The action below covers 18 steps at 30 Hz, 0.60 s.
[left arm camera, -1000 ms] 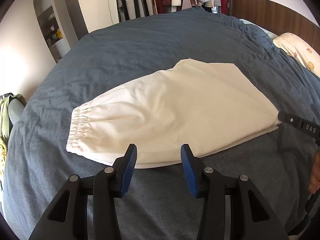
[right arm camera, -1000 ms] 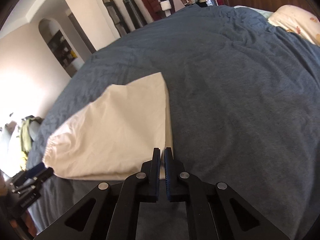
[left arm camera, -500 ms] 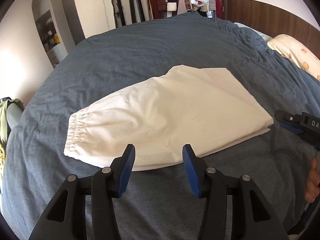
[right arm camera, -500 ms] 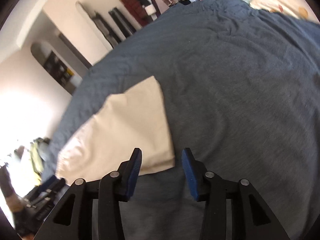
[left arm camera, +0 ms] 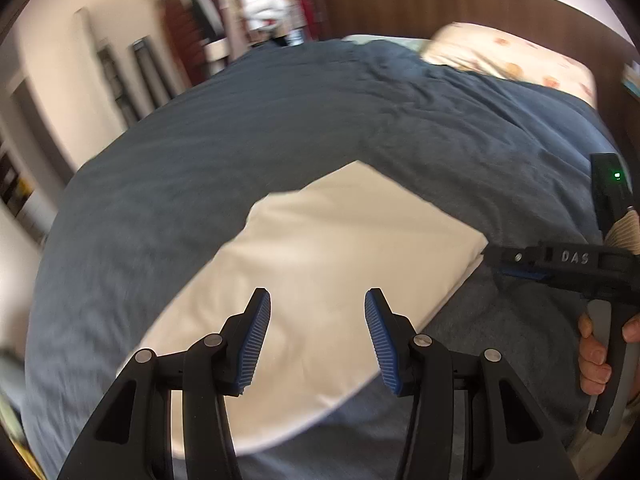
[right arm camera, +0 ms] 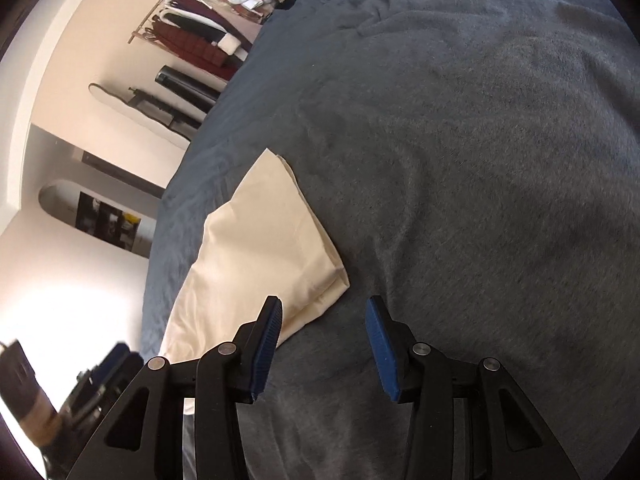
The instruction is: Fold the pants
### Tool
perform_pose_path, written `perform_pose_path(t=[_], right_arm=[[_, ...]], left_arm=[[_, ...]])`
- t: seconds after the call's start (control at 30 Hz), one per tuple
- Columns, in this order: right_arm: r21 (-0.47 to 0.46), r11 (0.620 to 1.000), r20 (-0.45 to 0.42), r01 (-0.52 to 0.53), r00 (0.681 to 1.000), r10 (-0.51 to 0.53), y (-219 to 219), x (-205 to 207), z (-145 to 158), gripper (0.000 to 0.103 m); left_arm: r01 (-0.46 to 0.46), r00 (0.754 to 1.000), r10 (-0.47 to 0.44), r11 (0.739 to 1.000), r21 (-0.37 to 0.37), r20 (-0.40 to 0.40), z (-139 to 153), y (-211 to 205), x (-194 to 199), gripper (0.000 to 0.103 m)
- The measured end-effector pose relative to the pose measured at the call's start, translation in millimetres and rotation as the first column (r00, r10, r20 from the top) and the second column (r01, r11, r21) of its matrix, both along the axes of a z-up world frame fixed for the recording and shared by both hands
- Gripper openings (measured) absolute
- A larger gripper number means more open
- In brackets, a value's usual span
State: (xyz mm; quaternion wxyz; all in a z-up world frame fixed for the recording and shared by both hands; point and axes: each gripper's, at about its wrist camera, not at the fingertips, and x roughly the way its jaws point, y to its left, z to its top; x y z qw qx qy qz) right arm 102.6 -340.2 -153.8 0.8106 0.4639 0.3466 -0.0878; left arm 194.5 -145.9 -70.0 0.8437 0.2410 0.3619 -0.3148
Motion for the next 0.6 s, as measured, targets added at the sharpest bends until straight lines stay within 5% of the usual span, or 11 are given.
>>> perform_pose_path(t=[0.27, 0.6], right_arm=[[-0.047, 0.991, -0.046, 0.123, 0.991, -0.126, 16, 2, 10, 0.047], [-0.089, 0.976, -0.239, 0.197, 0.947, -0.213, 20, 35, 44, 0.051]], left_arm=[[0.304, 0.953, -0.305, 0.949, 0.084, -0.001, 1, -39, 53, 0.048], [0.402, 0.910, -0.384, 0.909, 0.110, -0.156, 16, -64, 111, 0.048]])
